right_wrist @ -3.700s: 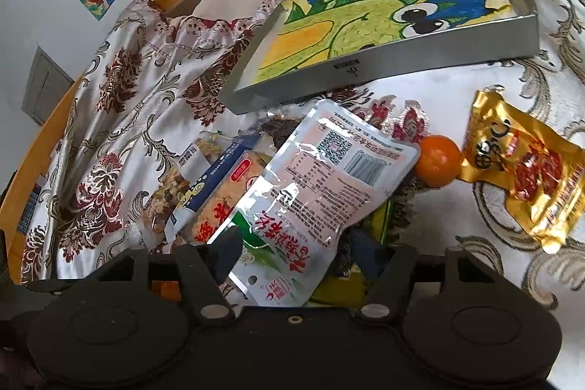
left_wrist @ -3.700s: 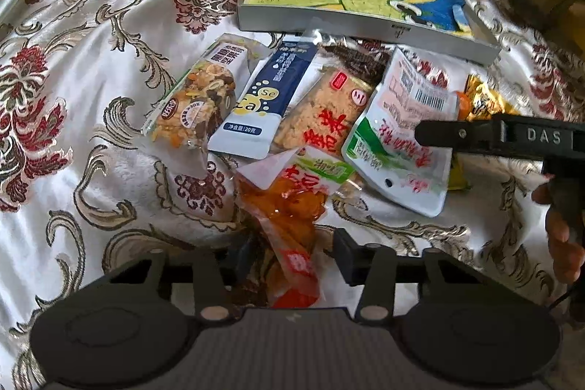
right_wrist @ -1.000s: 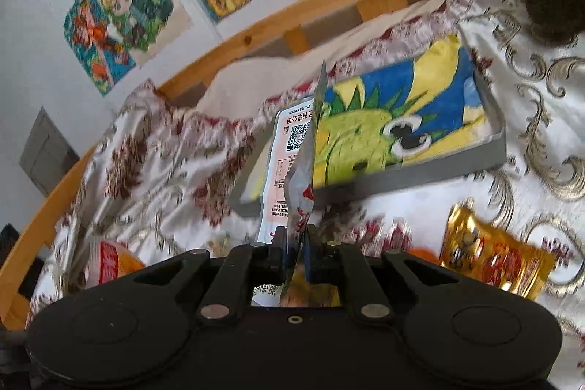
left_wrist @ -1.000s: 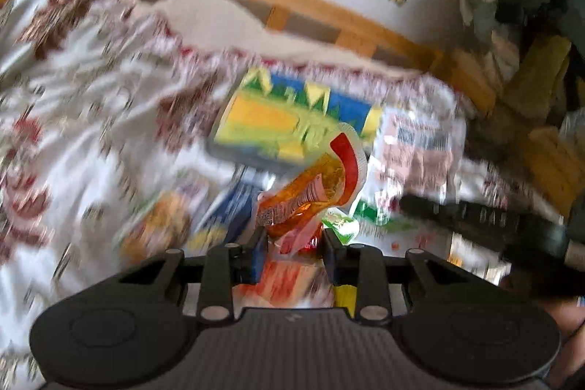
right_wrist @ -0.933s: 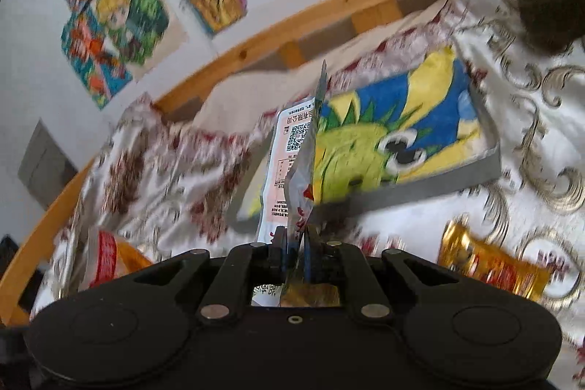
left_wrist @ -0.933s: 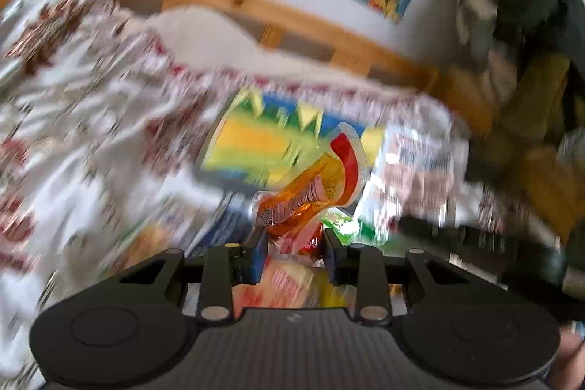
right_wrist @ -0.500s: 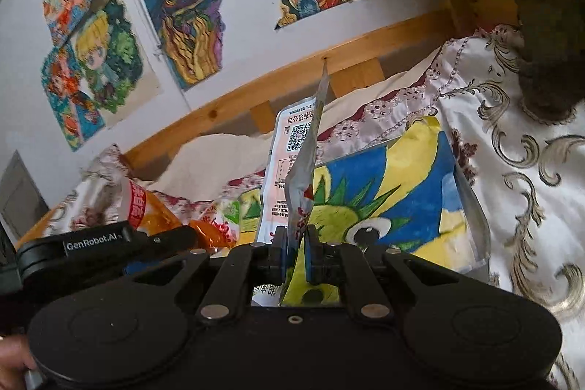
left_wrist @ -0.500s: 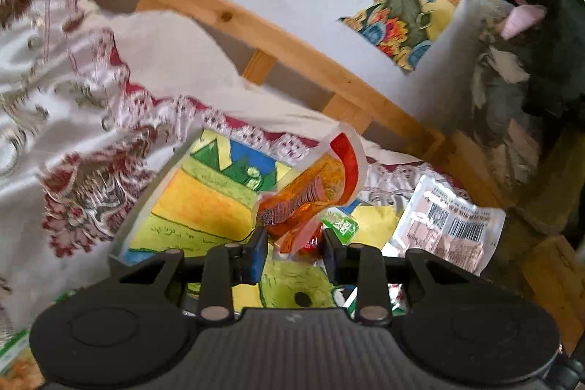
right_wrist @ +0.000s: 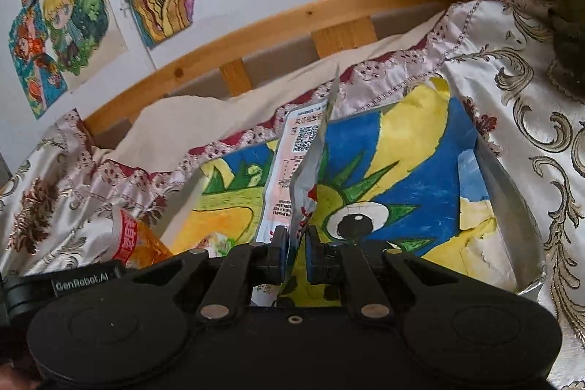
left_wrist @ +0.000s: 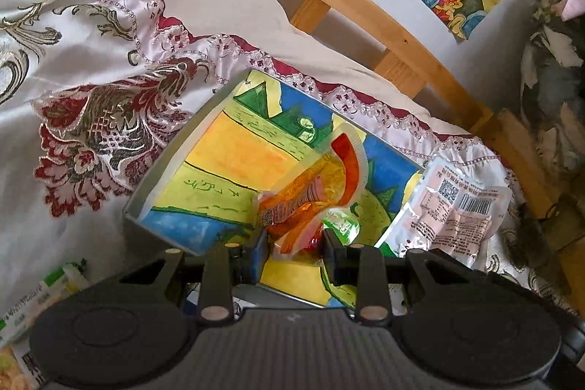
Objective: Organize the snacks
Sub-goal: 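Carry orange bag into grey tray with left tool while right tool carries white packet there, then open both tools to release the snacks in the tray and withdraw, then reach left tool to pink rice-cracker bag while right tool reaches yellow snack-bar pack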
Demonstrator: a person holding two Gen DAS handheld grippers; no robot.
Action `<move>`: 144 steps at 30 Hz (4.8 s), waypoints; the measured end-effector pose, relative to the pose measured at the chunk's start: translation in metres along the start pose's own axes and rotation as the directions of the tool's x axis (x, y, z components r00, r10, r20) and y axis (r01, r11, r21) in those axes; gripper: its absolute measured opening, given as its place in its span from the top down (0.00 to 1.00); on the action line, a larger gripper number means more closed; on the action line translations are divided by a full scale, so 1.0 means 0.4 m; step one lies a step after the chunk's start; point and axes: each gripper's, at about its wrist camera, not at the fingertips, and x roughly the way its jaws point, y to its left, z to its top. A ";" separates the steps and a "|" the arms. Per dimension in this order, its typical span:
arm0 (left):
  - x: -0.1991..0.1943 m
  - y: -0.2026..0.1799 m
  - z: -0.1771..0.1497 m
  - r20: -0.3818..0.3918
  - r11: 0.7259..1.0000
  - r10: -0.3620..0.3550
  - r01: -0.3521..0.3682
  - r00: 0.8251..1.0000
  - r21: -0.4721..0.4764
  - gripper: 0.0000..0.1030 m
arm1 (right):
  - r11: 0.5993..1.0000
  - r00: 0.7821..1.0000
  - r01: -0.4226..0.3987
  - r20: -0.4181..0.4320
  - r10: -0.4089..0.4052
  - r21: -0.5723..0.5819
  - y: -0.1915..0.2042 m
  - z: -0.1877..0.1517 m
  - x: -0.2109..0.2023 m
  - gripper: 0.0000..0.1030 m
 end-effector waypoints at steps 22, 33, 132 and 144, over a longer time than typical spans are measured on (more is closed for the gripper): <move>-0.102 -0.138 -0.024 0.107 0.944 0.182 -0.204 0.977 0.261 0.14 | 0.977 0.983 0.178 -0.030 -0.183 -0.120 -0.001 0.026 -0.088 0.24; -0.293 -0.207 -0.029 0.260 0.930 0.199 -0.266 0.945 0.255 0.01 | 0.954 0.968 0.189 0.206 -0.141 -0.235 0.053 0.017 -0.323 0.04; -0.408 -0.076 -0.211 -0.089 0.764 0.216 -0.112 0.972 0.635 0.01 | 0.993 0.945 0.024 -0.322 -0.061 -0.117 0.054 -0.206 -0.405 0.02; -0.329 -0.077 -0.247 -0.182 0.725 0.108 0.047 0.977 0.687 0.01 | 1.000 0.949 -0.009 -0.316 0.008 -0.004 0.023 -0.203 -0.347 0.11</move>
